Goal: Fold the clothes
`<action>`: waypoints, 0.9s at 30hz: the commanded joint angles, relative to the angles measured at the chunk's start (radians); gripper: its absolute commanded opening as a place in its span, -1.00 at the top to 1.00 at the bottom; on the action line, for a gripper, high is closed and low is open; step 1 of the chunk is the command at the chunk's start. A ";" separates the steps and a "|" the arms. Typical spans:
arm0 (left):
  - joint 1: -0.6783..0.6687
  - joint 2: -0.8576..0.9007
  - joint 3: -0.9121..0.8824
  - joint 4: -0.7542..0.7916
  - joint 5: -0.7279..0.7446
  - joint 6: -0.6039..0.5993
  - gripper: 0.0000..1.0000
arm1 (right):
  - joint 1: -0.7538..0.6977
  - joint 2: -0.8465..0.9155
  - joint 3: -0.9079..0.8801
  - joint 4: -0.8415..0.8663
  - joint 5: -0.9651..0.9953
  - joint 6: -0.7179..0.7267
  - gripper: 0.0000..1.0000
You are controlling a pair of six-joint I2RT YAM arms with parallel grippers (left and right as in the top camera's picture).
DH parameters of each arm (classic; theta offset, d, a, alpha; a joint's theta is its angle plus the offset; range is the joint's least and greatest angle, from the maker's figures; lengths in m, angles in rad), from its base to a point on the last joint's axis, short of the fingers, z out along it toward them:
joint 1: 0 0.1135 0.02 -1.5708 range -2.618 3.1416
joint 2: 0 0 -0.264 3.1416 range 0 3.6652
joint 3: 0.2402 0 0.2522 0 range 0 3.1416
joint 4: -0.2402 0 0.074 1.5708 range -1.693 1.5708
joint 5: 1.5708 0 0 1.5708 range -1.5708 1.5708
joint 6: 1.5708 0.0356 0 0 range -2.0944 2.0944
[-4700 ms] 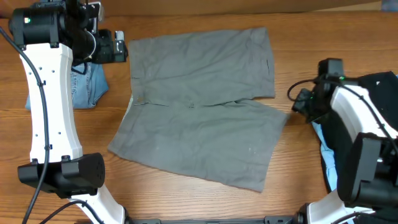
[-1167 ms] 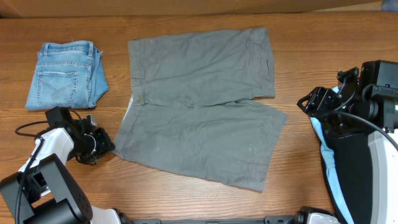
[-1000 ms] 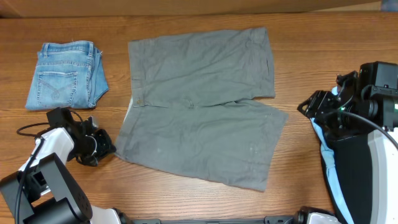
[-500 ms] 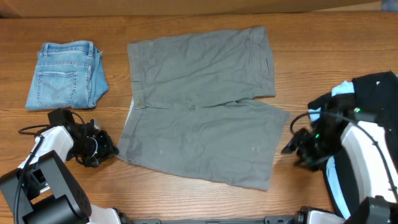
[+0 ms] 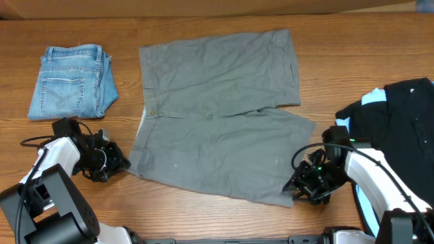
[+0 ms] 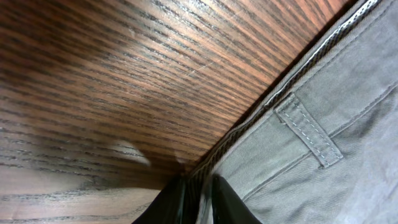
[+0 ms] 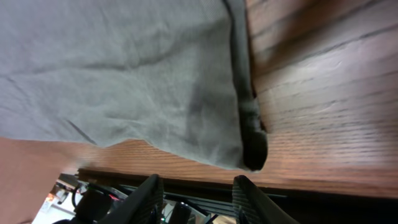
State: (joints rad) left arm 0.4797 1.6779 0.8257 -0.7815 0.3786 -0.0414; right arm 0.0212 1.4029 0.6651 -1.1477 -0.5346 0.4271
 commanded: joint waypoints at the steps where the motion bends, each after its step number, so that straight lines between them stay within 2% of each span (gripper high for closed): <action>1: -0.002 0.012 0.010 0.001 0.007 0.020 0.58 | 0.043 -0.002 -0.024 0.003 0.010 0.091 0.21; 9: -0.002 0.012 0.010 0.010 0.008 0.019 0.54 | 0.070 -0.002 -0.071 0.017 0.010 0.106 0.21; 13: -0.002 0.012 0.010 0.010 0.008 0.015 0.54 | 0.070 -0.002 -0.077 0.086 0.035 0.177 0.12; 21: -0.002 0.012 0.010 0.006 0.008 0.011 0.53 | 0.070 -0.002 -0.147 0.111 0.034 0.199 0.21; 27: -0.002 0.012 0.010 0.008 0.015 0.011 0.49 | 0.070 -0.002 -0.176 0.195 0.042 0.241 0.20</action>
State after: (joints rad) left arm 0.4797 1.6779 0.8257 -0.7792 0.3920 -0.0414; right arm 0.0868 1.4029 0.4984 -0.9771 -0.5068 0.6296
